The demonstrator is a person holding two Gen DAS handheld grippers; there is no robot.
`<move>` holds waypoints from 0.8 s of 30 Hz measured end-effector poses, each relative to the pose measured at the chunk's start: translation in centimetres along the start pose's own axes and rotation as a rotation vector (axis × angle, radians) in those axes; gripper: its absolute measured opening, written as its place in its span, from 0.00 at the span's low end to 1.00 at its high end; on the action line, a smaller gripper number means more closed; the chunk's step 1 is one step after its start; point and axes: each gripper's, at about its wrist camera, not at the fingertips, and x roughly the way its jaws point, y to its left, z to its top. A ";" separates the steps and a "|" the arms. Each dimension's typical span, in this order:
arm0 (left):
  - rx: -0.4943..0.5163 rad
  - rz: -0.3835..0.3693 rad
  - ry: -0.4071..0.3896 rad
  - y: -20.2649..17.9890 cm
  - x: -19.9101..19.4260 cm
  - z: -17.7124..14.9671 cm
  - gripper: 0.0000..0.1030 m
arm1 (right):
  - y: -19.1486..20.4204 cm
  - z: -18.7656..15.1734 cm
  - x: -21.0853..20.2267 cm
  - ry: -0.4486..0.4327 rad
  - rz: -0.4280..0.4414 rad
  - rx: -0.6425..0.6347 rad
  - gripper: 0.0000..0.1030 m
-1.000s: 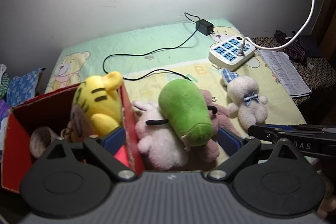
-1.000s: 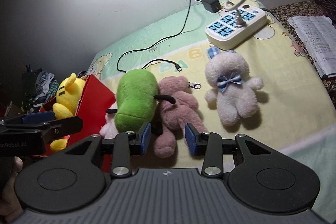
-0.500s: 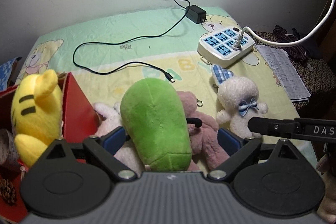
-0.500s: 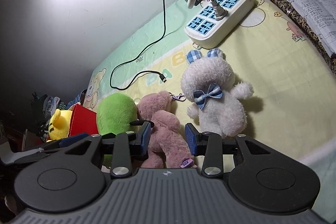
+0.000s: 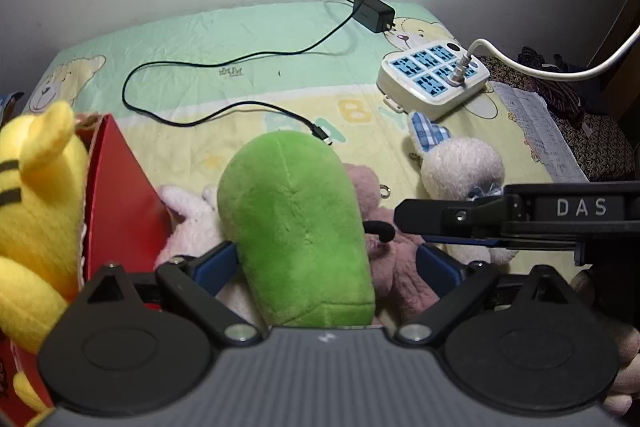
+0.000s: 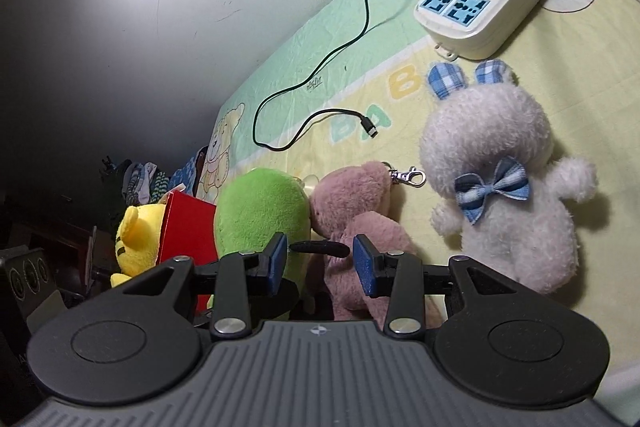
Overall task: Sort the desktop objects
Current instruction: 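Move the right tool to the green bean-shaped plush, then close the right tool on the green plush and lift it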
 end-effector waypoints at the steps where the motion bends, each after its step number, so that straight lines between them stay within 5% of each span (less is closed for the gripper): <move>1: -0.003 0.001 -0.004 0.1 0.1 0.1 0.94 | 0.1 0.1 0.4 0.013 0.016 0.002 0.40; 16: 0.003 0.026 -0.013 0.6 0.7 1.0 0.91 | 0.8 1.3 4.3 0.037 0.125 0.028 0.51; 24: 0.004 0.034 -0.012 0.5 1.1 1.2 0.80 | -0.3 1.2 4.7 0.074 0.177 0.094 0.39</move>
